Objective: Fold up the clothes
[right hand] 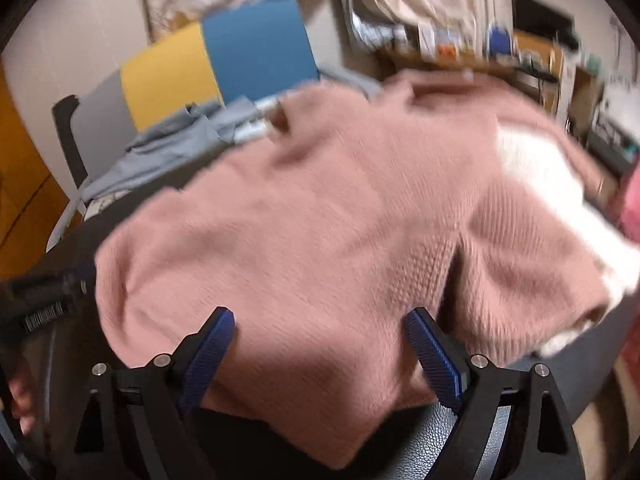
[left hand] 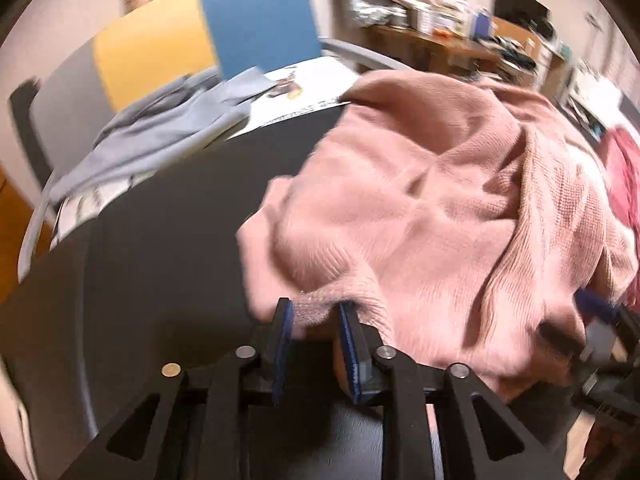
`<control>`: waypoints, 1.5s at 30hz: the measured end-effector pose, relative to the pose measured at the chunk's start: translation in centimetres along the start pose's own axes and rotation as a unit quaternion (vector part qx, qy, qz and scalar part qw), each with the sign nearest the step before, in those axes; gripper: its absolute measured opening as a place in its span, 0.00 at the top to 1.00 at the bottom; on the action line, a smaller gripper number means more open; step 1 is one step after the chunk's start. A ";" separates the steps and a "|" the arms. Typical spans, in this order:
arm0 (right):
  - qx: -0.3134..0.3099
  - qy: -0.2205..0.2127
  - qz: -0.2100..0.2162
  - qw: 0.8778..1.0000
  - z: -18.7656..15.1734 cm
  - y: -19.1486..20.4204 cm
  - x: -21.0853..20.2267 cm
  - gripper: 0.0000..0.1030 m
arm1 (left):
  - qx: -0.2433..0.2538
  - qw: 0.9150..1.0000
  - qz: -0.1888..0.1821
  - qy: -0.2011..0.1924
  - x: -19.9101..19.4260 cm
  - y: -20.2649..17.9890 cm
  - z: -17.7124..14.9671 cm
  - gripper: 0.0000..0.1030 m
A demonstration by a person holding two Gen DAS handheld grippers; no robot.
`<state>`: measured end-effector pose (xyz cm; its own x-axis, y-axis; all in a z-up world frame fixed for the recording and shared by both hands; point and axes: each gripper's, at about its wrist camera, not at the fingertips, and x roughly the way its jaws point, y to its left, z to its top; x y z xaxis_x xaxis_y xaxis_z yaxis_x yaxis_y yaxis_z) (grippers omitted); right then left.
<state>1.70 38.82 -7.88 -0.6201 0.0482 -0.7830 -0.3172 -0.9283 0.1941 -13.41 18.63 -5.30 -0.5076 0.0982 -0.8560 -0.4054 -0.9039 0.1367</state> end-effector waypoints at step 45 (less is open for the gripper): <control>-0.148 0.051 0.225 0.962 -5.5 20.9 0.1 0.73 | -0.163 0.981 -0.098 -0.048 -9.8 14.5 -16.5 0.82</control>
